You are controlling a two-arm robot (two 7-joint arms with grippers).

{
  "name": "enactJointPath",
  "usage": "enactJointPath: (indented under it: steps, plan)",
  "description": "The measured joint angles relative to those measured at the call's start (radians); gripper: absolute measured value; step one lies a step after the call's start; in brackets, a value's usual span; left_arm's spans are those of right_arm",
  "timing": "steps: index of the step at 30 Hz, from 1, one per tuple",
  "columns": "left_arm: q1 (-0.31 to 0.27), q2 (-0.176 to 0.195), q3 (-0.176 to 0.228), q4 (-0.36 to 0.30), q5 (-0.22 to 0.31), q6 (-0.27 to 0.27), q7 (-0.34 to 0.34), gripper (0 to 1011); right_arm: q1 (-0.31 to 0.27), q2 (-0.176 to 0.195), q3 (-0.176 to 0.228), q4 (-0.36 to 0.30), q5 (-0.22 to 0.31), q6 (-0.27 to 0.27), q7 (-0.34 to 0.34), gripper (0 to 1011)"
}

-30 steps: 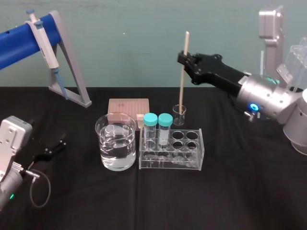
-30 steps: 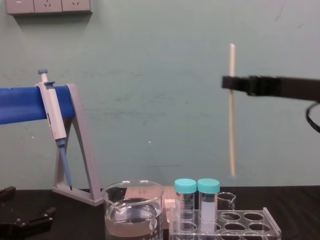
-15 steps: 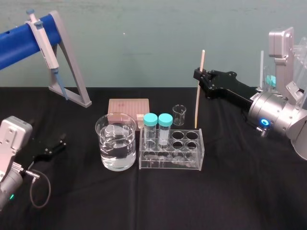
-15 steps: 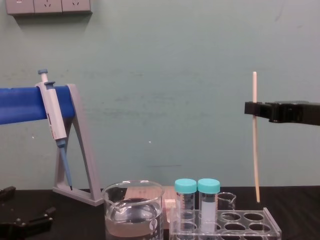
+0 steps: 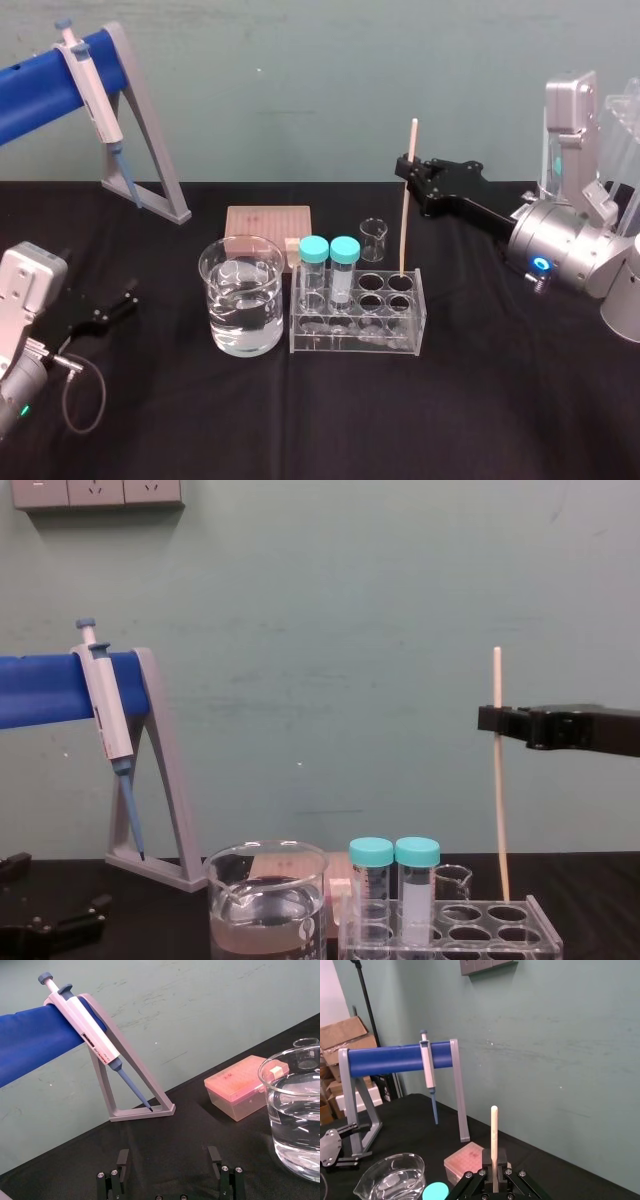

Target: Hold the thermometer with one hand and immerse one end into the beaker, then reinsert it into the test tube rack.

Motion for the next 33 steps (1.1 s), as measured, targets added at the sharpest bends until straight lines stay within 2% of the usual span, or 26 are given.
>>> enactJointPath:
  steps: [11, 24, 33]
  plan:
    - [0.000, 0.000, 0.000, 0.000, 0.000, 0.000, 0.000, 1004, 0.025, -0.019, -0.022, 0.067, -0.030, -0.021, 0.035, 53]
    - [0.000, 0.000, 0.000, 0.000, 0.000, 0.000, 0.000, 1004, 0.037, -0.048, -0.032, 0.143, -0.048, -0.047, 0.066, 53]
    - [0.000, 0.000, 0.000, 0.000, 0.000, 0.000, 0.000, 1004, 0.041, -0.058, -0.032, 0.172, -0.057, -0.054, 0.076, 53]
